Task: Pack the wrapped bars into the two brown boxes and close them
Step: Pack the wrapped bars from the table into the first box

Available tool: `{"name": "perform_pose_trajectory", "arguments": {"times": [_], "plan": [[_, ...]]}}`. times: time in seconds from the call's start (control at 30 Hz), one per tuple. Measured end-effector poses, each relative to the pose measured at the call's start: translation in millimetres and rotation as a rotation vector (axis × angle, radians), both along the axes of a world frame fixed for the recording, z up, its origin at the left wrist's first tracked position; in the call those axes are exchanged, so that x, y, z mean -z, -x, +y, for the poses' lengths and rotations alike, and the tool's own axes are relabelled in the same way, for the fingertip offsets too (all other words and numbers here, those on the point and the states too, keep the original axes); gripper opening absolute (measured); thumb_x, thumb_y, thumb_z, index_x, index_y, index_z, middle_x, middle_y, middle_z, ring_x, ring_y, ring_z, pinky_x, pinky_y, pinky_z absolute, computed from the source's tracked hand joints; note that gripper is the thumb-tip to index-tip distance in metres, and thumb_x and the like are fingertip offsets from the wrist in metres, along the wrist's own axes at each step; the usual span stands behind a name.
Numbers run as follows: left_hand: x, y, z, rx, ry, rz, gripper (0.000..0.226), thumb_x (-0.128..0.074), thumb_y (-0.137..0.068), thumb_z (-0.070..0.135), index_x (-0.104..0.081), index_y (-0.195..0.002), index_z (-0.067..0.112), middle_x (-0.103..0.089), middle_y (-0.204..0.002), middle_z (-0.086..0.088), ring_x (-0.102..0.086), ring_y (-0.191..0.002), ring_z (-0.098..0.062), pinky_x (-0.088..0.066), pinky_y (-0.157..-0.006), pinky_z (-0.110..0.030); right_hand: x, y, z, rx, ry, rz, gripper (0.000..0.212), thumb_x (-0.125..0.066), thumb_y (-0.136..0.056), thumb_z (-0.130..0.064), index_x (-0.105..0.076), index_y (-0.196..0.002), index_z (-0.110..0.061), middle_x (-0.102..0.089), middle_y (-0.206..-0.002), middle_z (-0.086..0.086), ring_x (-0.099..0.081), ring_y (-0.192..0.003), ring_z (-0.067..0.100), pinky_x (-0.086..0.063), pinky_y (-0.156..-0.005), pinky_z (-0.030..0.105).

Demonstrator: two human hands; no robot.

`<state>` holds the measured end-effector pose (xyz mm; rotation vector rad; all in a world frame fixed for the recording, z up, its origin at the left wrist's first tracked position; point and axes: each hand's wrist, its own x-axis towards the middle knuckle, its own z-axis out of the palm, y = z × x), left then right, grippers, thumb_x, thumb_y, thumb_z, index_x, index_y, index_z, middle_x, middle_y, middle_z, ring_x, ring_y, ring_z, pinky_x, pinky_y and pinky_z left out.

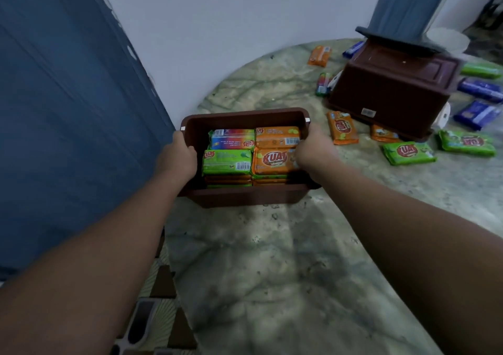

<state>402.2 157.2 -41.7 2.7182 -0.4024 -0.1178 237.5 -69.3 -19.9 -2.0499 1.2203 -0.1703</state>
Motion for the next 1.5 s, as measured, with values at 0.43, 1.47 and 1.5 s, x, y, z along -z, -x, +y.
{"name": "perform_pose_trajectory", "arguments": {"times": [0.43,1.47,1.5], "plan": [[6.3,73.0,19.2,-0.105,0.015,-0.006,0.028,-0.045,-0.103,0.024,-0.042,-0.124,0.006,-0.062,-0.109,-0.025,-0.059,-0.099,-0.045,-0.048,-0.080,-0.047,1.0,54.2,0.7,-0.141,0.045,-0.006,0.033,-0.050,-0.097,-0.013,-0.051,-0.128,-0.023,-0.061,-0.114,0.006,-0.061,-0.101,0.029,-0.049,-0.078,0.039],[-2.0,230.2,23.4,-0.319,-0.011,0.006,0.031,-0.041,-0.104,0.027,-0.042,-0.130,0.012,-0.061,-0.115,-0.020,-0.058,-0.101,-0.038,-0.040,-0.073,-0.040,0.0,143.8,-18.9,-0.366,-0.043,-0.031,0.030,-0.053,-0.096,-0.014,-0.051,-0.122,-0.028,-0.066,-0.105,0.002,-0.068,-0.094,0.026,-0.060,-0.084,0.048],[-2.3,231.2,23.5,-0.320,-0.007,0.011,0.032,-0.041,-0.103,0.027,-0.041,-0.132,0.013,-0.061,-0.115,-0.019,-0.058,-0.100,-0.038,-0.041,-0.073,-0.040,0.2,145.2,-18.7,-0.360,-0.045,-0.036,0.030,-0.053,-0.097,-0.013,-0.051,-0.122,-0.028,-0.066,-0.105,0.002,-0.068,-0.093,0.026,-0.060,-0.084,0.048]]}}
